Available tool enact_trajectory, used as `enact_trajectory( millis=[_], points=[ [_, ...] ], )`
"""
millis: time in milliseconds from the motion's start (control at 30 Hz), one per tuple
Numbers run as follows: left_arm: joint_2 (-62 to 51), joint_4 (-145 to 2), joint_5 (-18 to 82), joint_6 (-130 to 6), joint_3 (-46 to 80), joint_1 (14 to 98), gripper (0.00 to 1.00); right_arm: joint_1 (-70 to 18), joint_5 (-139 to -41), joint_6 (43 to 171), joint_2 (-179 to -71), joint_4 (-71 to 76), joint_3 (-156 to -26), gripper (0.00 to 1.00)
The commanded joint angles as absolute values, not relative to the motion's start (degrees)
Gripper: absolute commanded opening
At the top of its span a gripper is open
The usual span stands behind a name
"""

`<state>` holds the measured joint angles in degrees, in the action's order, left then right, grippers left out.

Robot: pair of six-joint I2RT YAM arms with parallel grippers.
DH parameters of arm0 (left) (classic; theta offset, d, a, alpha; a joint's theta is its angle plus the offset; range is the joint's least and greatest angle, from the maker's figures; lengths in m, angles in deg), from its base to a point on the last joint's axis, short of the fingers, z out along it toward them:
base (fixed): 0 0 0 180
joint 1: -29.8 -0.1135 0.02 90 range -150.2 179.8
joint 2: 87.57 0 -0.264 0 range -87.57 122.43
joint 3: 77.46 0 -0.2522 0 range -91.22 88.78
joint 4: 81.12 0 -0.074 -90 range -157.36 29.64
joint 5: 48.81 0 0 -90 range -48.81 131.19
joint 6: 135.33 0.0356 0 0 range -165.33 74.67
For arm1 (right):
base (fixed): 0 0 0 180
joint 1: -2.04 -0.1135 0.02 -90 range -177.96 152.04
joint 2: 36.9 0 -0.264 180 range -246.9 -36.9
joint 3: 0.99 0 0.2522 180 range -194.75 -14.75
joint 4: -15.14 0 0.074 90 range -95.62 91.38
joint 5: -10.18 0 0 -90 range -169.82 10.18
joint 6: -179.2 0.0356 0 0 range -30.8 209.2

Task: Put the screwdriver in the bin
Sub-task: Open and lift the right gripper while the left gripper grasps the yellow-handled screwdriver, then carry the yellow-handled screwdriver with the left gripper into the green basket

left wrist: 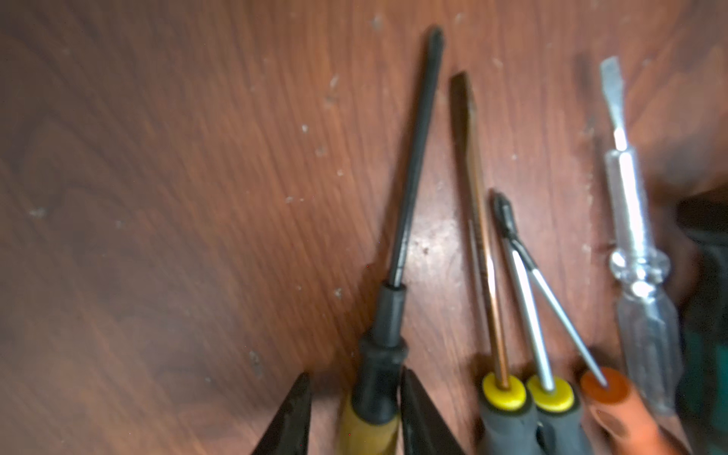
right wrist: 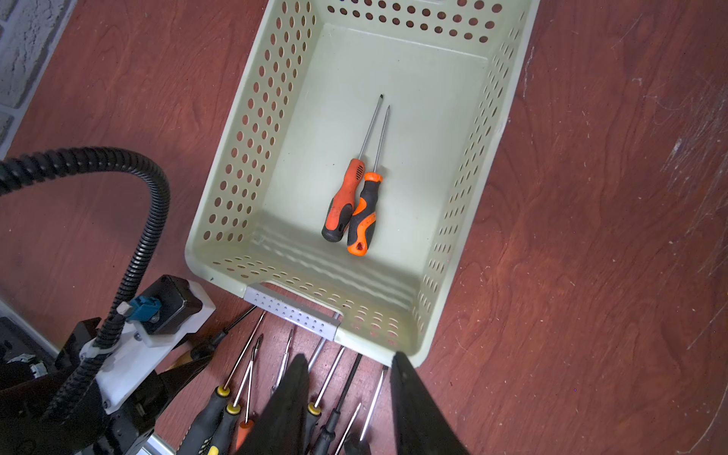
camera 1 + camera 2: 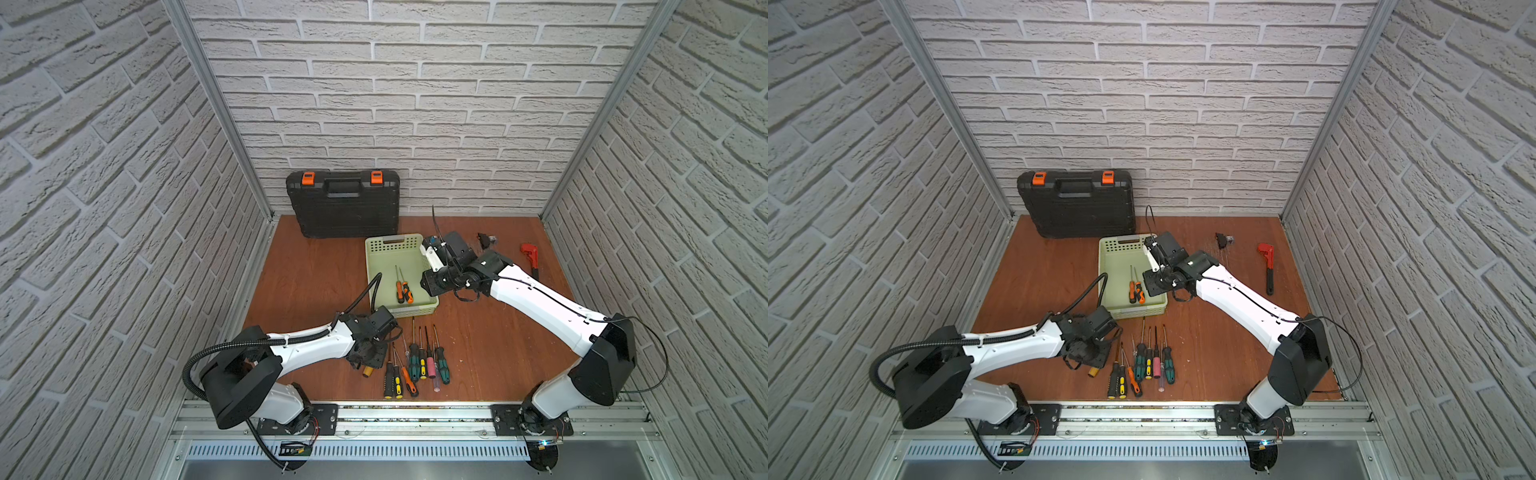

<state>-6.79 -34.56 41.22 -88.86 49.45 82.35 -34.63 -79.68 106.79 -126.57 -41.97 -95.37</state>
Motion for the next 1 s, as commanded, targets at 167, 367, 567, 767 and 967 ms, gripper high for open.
enact_trajectory(
  millis=[167, 367, 567, 767, 967],
  points=[
    [-8.57, -33.94, 41.18, -92.2, 51.74, 83.15, 0.17, -34.88, -79.47, 107.07, -125.39, -39.76, -94.99, 0.37],
    [-14.61, -30.02, 42.21, -95.55, 51.12, 83.14, 0.09, -34.85, -79.47, 107.51, -126.04, -37.92, -94.02, 0.37],
    [-25.15, -23.01, 43.59, -106.8, 52.92, 83.08, 0.05, -34.79, -80.73, 107.5, -128.0, -36.97, -97.35, 0.36],
    [-31.08, -11.12, 49.95, -109.69, 46.1, 79.01, 0.05, -34.79, -80.35, 106.81, -127.25, -36.57, -97.28, 0.36],
    [-26.96, -15.8, 47.37, -101.0, 33.93, 71.77, 0.06, -34.79, -80.4, 107.75, -126.12, -35.45, -96.45, 0.35]
  ],
)
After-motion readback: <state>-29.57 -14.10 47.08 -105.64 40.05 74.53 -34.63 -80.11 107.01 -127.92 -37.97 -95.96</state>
